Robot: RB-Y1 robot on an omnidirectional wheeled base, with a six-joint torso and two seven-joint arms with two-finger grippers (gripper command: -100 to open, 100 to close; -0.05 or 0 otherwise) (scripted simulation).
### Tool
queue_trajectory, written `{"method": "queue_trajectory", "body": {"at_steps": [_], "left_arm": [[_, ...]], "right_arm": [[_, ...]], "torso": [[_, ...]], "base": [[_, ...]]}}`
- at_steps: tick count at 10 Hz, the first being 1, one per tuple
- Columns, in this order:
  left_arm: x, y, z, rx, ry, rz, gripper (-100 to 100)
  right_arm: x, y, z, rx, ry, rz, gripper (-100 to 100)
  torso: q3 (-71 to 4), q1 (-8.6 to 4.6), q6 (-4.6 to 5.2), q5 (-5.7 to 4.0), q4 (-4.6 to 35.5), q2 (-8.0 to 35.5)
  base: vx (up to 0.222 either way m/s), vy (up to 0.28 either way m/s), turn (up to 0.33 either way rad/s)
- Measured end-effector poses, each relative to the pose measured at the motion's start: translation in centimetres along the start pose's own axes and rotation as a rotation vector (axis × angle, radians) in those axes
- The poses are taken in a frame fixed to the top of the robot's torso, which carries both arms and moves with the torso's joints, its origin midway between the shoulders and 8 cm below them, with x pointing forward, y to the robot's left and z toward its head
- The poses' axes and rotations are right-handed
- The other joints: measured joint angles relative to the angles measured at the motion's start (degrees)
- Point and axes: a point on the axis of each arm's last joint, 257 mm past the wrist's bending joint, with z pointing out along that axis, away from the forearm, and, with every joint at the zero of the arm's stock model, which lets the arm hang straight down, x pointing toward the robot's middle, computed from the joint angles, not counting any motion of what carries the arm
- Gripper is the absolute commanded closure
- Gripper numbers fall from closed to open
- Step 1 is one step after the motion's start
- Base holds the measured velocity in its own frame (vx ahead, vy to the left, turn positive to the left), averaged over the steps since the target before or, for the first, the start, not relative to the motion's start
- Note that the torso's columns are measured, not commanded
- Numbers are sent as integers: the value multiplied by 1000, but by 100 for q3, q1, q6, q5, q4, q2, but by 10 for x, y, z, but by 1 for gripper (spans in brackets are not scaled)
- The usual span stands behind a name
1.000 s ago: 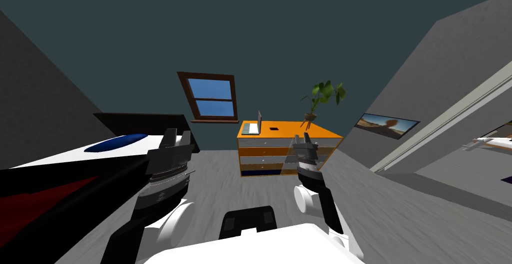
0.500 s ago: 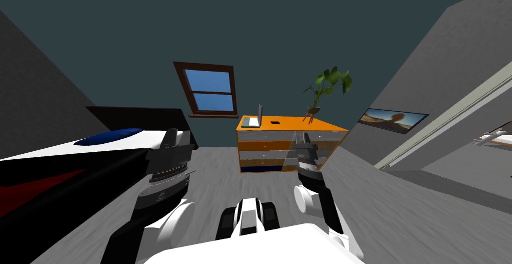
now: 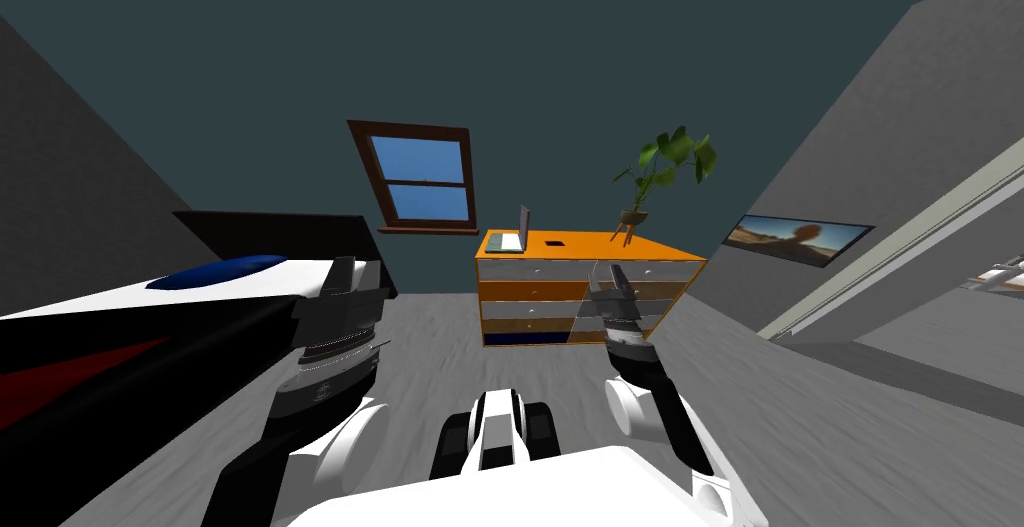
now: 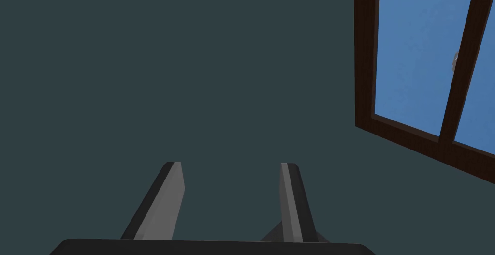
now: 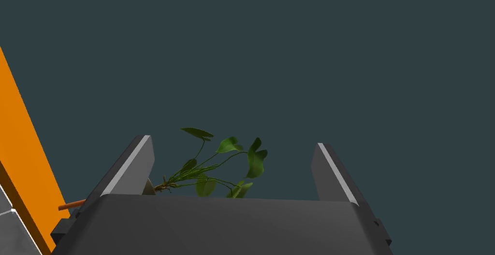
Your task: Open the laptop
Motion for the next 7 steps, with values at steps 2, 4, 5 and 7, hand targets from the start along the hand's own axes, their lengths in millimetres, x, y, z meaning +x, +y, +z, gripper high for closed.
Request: {"method": "queue_trajectory", "body": {"at_steps": [2,4,5,7], "left_arm": [[0,0,0,0,0,0,0],[0,0,0,0,0,0,0],[0,0,0,0,0,0,0],[0,0,0,0,0,0,0]], "right_arm": [[-9,-8,-5,37,39,-99,-100],[-21,-16,-10,78,73,-211,-100],[-28,-20,-14,100,90,-271,-100],[-45,-28,-21,142,122,-396,-100]], "torso": [[5,-5,0,-1,3,10],[4,-6,0,-2,2,8],[4,2,0,0,2,7],[7,-2,0,0,4,11]], "base": [[78,77,15],[91,96,20],[89,130,18],[89,118,19]]}}
